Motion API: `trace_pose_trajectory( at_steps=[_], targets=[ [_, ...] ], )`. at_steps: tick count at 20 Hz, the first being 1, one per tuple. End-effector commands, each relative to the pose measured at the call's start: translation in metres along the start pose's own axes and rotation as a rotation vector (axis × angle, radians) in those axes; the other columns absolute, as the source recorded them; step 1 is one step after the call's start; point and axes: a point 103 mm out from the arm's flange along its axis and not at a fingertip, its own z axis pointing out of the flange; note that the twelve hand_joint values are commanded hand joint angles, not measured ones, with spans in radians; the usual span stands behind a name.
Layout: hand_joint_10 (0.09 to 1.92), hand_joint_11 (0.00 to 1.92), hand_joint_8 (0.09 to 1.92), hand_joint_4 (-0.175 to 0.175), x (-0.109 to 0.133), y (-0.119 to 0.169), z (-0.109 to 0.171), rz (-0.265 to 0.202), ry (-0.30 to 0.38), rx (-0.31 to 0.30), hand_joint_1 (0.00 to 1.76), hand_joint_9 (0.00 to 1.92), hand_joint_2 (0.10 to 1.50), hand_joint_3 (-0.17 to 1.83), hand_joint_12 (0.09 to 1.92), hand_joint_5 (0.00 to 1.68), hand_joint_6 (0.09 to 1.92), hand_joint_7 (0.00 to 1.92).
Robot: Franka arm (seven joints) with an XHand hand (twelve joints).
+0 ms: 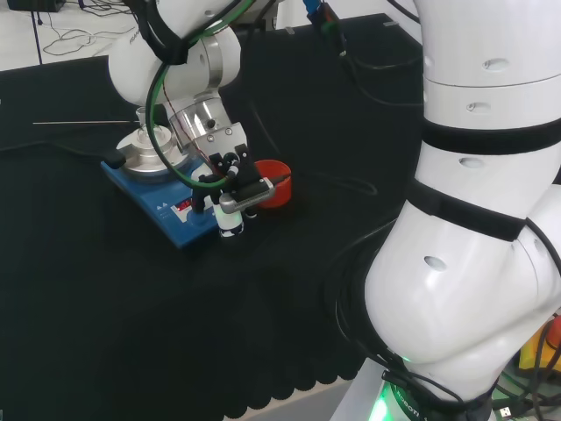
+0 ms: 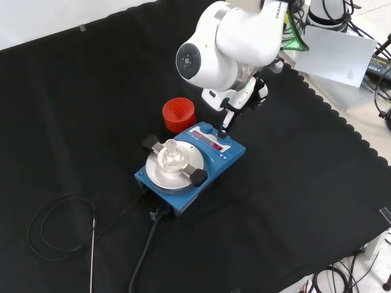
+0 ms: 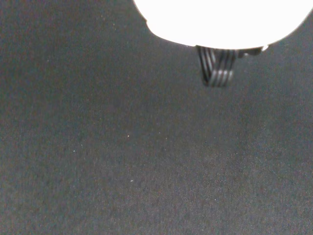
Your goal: Turn on the heater.
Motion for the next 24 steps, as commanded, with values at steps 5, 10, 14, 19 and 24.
trace_pose_trajectory(
  at_steps=[5, 10, 14, 19, 24],
  targets=[
    [1.60, 1.18, 1.77, -0.016, -0.001, 0.000, 0.000, 0.001, 0.005, 0.005, 1.43, 1.65, 0.55, 1.17, 1.25, 0.25, 0.09, 1.58],
    [1.60, 1.18, 1.77, -0.017, -0.001, 0.004, 0.003, -0.001, 0.007, 0.017, 1.43, 1.66, 0.55, 1.18, 1.25, 0.26, 0.09, 1.58],
    [1.60, 1.18, 1.77, -0.017, 0.000, 0.004, 0.004, 0.005, 0.003, 0.025, 1.43, 1.66, 0.55, 1.18, 1.25, 0.26, 0.09, 1.58],
    [1.60, 1.18, 1.77, -0.017, 0.001, -0.001, -0.002, 0.006, 0.009, 0.023, 1.43, 1.66, 0.55, 1.18, 1.25, 0.27, 0.09, 1.58],
    [1.60, 1.18, 1.77, -0.018, 0.020, -0.020, -0.032, 0.007, -0.021, -0.019, 1.43, 1.66, 0.55, 1.18, 1.25, 0.28, 0.09, 1.59]
  ],
)
